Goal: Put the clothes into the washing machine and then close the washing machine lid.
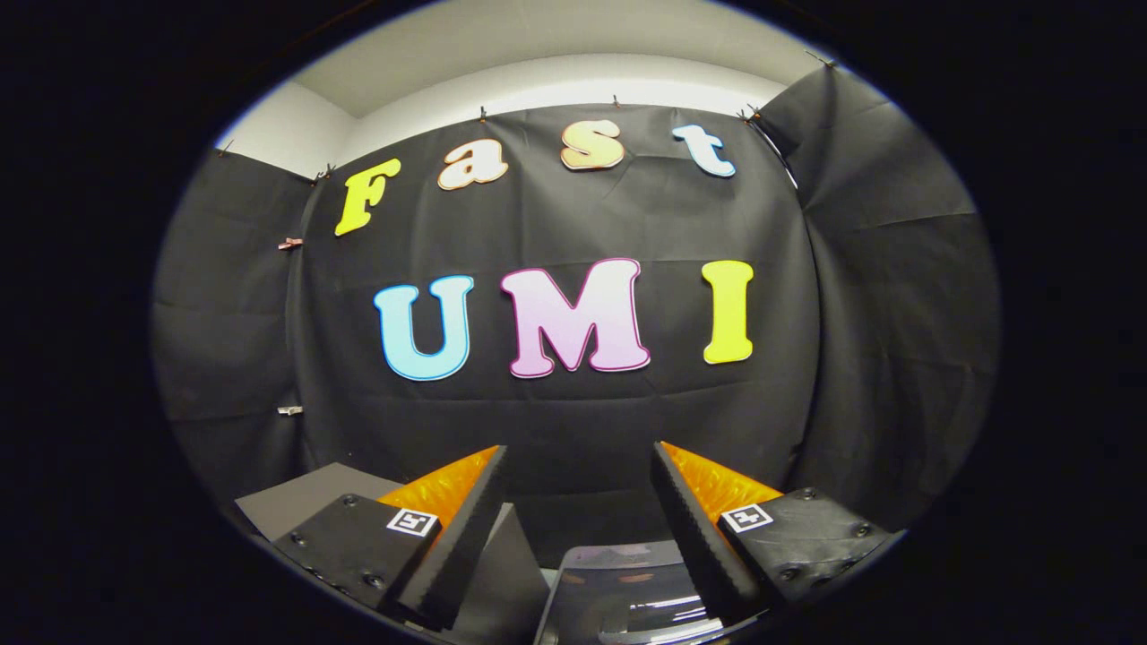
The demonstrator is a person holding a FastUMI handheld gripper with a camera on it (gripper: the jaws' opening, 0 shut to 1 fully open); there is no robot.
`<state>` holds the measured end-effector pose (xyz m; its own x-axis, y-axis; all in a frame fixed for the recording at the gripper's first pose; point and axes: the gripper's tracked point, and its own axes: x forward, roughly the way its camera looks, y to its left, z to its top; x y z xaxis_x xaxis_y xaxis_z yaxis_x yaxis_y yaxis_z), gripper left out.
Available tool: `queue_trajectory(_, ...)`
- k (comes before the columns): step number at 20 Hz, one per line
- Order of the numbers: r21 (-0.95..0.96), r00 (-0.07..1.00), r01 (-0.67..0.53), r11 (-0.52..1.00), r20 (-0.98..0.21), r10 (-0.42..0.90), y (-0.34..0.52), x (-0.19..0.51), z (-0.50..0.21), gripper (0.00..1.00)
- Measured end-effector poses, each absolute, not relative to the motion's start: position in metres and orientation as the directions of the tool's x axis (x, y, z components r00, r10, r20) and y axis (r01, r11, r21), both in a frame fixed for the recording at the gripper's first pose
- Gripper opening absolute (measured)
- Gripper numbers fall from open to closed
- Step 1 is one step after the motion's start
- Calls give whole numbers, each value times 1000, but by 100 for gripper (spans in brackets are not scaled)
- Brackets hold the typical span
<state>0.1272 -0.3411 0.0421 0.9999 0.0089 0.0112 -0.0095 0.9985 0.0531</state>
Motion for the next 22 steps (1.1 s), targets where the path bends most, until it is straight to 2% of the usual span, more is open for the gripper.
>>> queue_trajectory(6,54,999,-30,998,39,28,-313,115,63,99)
queue_trajectory(22,74,999,-5,997,53,1,-316,112,82,99)
